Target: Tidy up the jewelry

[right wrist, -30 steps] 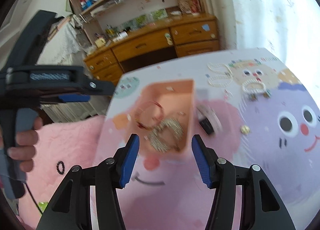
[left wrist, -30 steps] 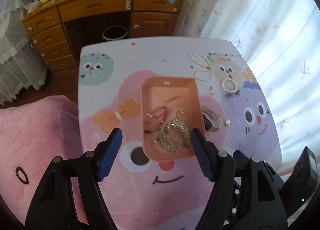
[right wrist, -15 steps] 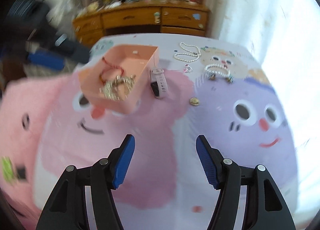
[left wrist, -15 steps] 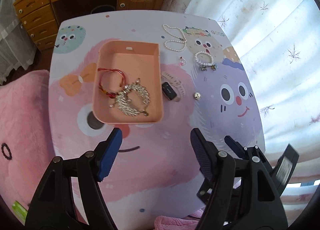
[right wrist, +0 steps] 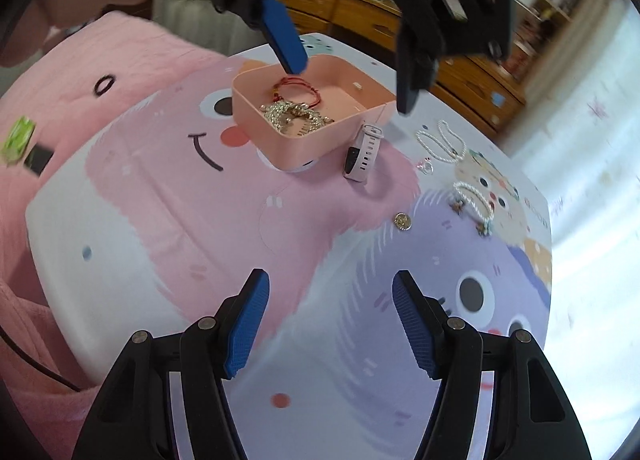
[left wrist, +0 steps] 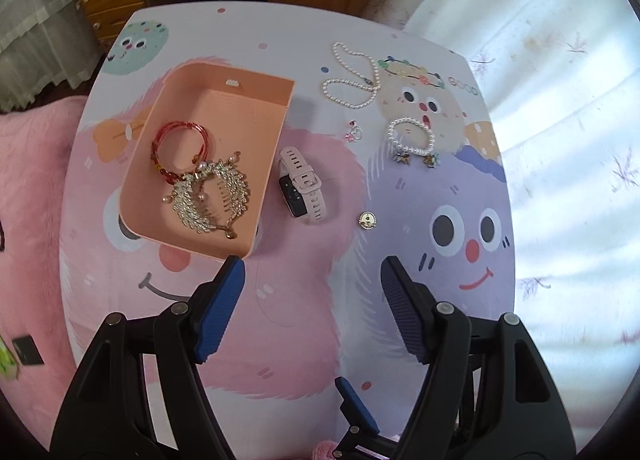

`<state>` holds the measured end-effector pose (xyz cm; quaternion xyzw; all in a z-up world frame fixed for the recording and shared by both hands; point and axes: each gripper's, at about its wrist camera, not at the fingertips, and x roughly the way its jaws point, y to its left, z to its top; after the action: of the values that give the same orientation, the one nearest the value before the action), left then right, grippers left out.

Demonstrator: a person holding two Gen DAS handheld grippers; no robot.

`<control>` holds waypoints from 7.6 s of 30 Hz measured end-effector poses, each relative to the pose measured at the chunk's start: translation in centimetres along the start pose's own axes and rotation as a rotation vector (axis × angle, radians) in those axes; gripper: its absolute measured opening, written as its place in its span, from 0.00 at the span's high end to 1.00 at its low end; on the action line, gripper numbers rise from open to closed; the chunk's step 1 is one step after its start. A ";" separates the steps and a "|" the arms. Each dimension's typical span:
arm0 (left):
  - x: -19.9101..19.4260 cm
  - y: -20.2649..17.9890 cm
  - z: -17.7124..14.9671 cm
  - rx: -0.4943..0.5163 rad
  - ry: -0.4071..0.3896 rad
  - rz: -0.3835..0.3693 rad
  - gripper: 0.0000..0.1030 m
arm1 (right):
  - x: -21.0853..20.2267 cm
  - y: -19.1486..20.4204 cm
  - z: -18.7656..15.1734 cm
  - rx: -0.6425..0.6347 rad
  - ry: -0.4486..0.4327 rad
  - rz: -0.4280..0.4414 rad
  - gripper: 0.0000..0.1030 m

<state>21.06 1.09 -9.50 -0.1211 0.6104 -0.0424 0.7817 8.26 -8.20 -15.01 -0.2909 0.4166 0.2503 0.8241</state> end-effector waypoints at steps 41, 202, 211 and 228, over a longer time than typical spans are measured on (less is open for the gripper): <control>4.8 -2.1 4.8 -0.083 -0.089 0.122 0.88 | 13.1 -10.7 1.2 0.239 -0.102 0.156 0.82; -2.3 -4.9 0.9 0.081 -0.183 -0.061 0.87 | -1.0 -17.0 4.3 0.326 -0.208 0.093 0.80; -4.0 0.4 -0.7 0.110 -0.165 -0.089 0.87 | -3.4 -12.4 5.5 0.390 -0.180 0.071 0.80; -5.6 10.1 2.1 0.282 -0.180 -0.185 0.87 | -2.7 -3.2 12.1 0.704 -0.178 0.093 0.80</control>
<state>20.82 12.36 -6.20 -0.0695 0.5123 -0.1883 0.8350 15.46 -2.62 -6.06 0.0527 0.4165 0.1529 0.8946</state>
